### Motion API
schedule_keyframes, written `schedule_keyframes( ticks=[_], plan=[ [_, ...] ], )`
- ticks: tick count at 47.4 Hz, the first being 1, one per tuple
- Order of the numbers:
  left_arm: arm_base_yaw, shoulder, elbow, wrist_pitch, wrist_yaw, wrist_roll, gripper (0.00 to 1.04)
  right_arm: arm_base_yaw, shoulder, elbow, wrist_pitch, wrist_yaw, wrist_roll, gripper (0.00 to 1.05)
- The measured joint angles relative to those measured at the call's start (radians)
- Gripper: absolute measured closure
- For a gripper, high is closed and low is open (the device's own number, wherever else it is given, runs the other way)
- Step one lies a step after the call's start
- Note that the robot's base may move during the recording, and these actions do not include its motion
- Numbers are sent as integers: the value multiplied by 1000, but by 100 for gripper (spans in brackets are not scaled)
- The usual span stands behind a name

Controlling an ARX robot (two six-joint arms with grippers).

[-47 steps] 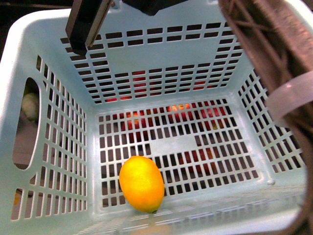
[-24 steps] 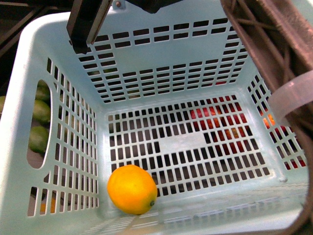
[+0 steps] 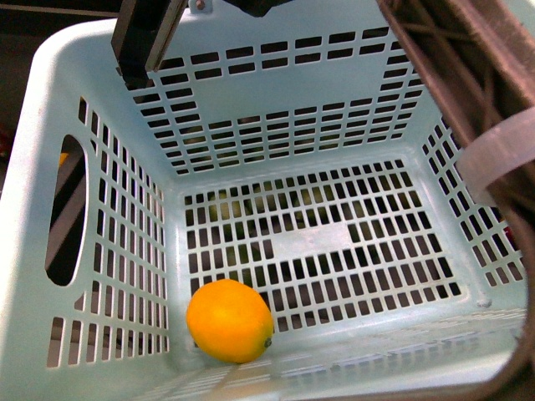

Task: Pick lemon and mango into basket

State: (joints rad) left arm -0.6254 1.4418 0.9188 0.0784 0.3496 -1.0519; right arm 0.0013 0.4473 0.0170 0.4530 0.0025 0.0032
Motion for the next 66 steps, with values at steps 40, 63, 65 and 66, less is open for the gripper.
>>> schedule_keyframes(
  ticks=[40, 63, 65, 66],
  plan=[
    [0, 0, 0, 0, -2, 1, 99, 0, -1, 0, -1, -2, 0, 9],
    [0, 0, 0, 0, -2, 3, 99, 0, 0, 0, -2, -3, 0, 9],
    [0, 0, 0, 0, -2, 0, 99, 0, 0, 0, -1, -2, 0, 9],
    [0, 0, 0, 0, -2, 1, 99, 0, 0, 0, -1, 1, 0, 9]
  ],
)
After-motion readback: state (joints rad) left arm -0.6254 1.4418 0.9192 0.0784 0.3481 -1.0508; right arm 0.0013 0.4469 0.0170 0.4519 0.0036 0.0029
